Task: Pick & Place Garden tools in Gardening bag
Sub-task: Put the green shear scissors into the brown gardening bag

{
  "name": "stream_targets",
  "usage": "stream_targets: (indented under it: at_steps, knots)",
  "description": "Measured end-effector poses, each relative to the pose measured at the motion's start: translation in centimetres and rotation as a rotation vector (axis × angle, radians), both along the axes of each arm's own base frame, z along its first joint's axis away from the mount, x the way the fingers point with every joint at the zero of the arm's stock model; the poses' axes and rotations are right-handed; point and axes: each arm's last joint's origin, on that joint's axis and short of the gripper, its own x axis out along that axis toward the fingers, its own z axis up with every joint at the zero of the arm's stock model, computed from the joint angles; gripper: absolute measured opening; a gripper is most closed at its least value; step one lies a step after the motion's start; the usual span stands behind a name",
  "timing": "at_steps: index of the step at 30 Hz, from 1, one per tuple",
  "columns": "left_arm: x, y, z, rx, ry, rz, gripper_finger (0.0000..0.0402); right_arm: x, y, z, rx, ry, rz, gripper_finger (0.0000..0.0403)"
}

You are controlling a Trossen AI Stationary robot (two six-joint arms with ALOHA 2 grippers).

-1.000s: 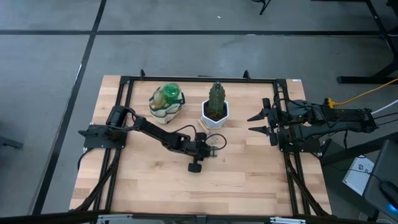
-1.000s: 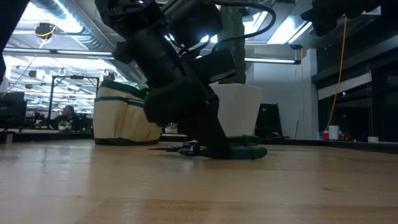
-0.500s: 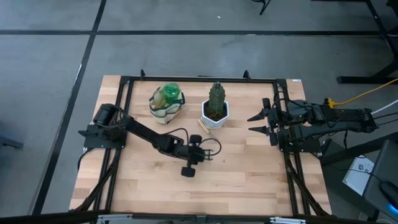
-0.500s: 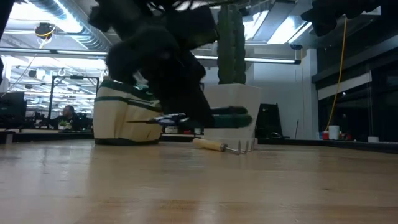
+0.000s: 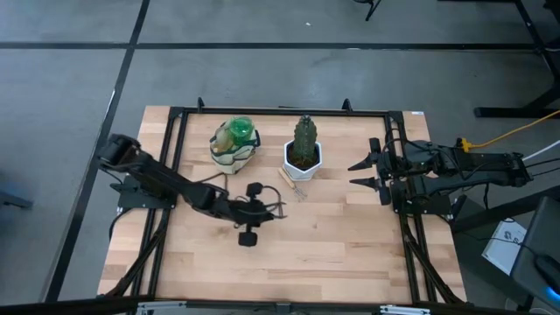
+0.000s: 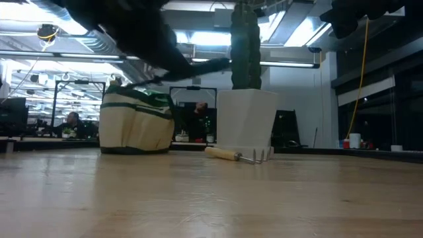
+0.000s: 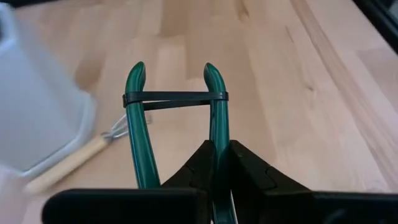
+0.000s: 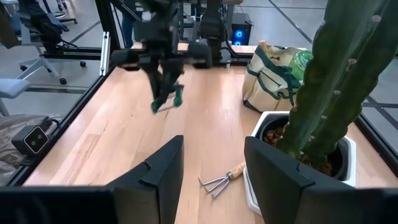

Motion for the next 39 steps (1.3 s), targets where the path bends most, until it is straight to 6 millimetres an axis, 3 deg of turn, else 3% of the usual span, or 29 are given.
stream_targets:
  at_steps: [9, 17, 28, 39]
  knots:
    - [-4.6, 0.3, 2.5, -0.013, -0.137, 0.081, 0.0026, 0.0, 0.0, 0.0, 0.0, 0.0, 0.0, 0.0172]
    - [-6.9, 0.8, 5.7, 0.013, -0.264, 0.08, 0.0026, 0.0, 0.0, 0.0, 0.0, 0.0, 0.0, 0.0172]
    - [-9.3, 4.1, 10.6, 0.085, -0.481, 0.006, 0.0026, 0.0, 0.0, 0.0, 0.0, 0.0, 0.0, 0.0172]
    - [-11.8, 6.8, 13.8, 0.133, -0.678, -0.087, 0.0026, 0.0, 0.0, 0.0, 0.0, 0.0, 0.0, 0.0172]
